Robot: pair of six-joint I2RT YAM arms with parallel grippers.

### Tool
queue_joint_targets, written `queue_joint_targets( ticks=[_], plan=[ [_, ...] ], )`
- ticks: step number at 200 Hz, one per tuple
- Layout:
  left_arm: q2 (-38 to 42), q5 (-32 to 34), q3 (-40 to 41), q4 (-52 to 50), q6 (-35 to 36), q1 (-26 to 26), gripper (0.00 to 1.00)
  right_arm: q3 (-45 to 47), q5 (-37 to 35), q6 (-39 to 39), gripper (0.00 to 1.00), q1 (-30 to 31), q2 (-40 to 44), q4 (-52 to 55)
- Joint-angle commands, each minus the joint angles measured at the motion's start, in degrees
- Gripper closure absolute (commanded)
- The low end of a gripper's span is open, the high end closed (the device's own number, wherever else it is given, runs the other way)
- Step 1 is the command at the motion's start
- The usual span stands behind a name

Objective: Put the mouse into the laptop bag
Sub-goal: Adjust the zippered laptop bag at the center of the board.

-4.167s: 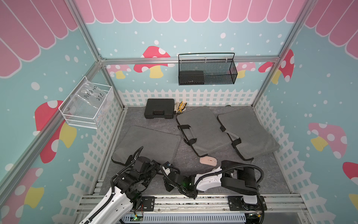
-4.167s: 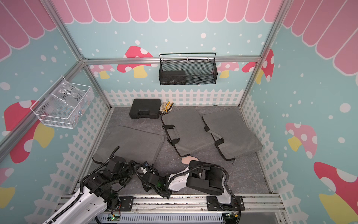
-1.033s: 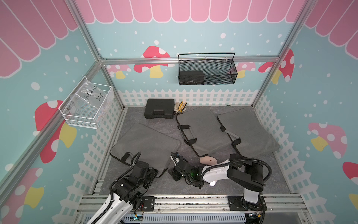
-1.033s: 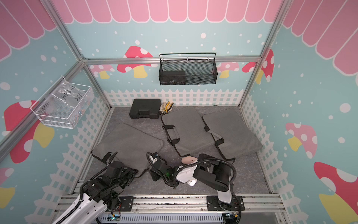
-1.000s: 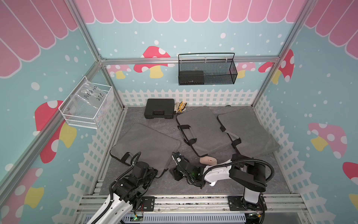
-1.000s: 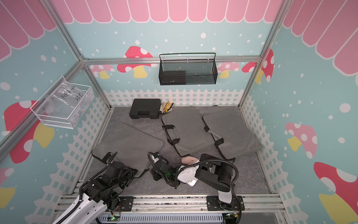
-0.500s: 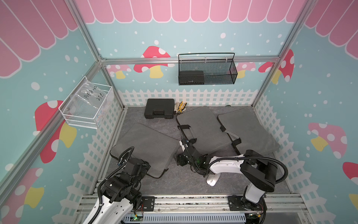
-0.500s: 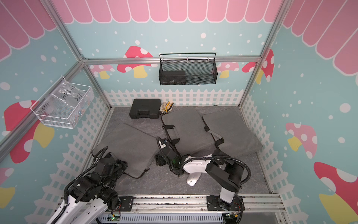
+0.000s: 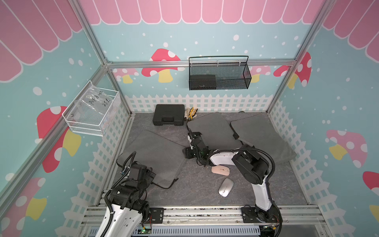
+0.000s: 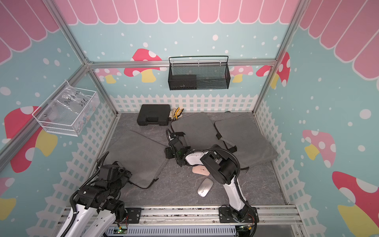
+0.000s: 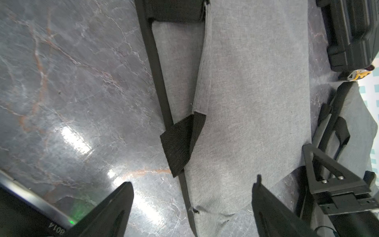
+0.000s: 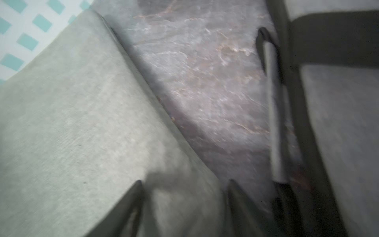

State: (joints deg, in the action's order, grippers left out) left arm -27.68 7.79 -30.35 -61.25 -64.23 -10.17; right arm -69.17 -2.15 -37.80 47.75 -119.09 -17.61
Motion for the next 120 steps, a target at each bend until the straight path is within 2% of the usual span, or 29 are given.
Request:
queue_joint_targets(
  ticks=[1, 16, 39, 72, 120],
  plan=[
    [-2.6, -5.3, 1.8, 4.7, 4.3, 2.8, 0.08, -1.3, 3.4, 1.0, 0.63, 0.3, -2.5, 2.2],
    [-5.2, -7.5, 2.8, 7.3, 5.9, 4.7, 0.08, 0.0, 2.7, 0.6, 0.87, 0.4, -1.6, 2.7],
    [-9.6, -9.6, 2.8, 9.3, 8.5, 8.3, 0.12, 6.4, 1.4, -0.7, 1.00, 1.0, 3.3, 0.3],
    [-13.6, -10.3, 1.9, 11.9, 11.1, 11.8, 0.12, 17.4, -0.5, -2.9, 1.00, 4.0, 13.1, -2.7],
    [-16.9, -10.4, -0.9, 13.8, 11.8, 12.1, 0.12, 27.1, -6.7, -7.1, 1.00, 16.0, 22.7, -3.6]
  ],
)
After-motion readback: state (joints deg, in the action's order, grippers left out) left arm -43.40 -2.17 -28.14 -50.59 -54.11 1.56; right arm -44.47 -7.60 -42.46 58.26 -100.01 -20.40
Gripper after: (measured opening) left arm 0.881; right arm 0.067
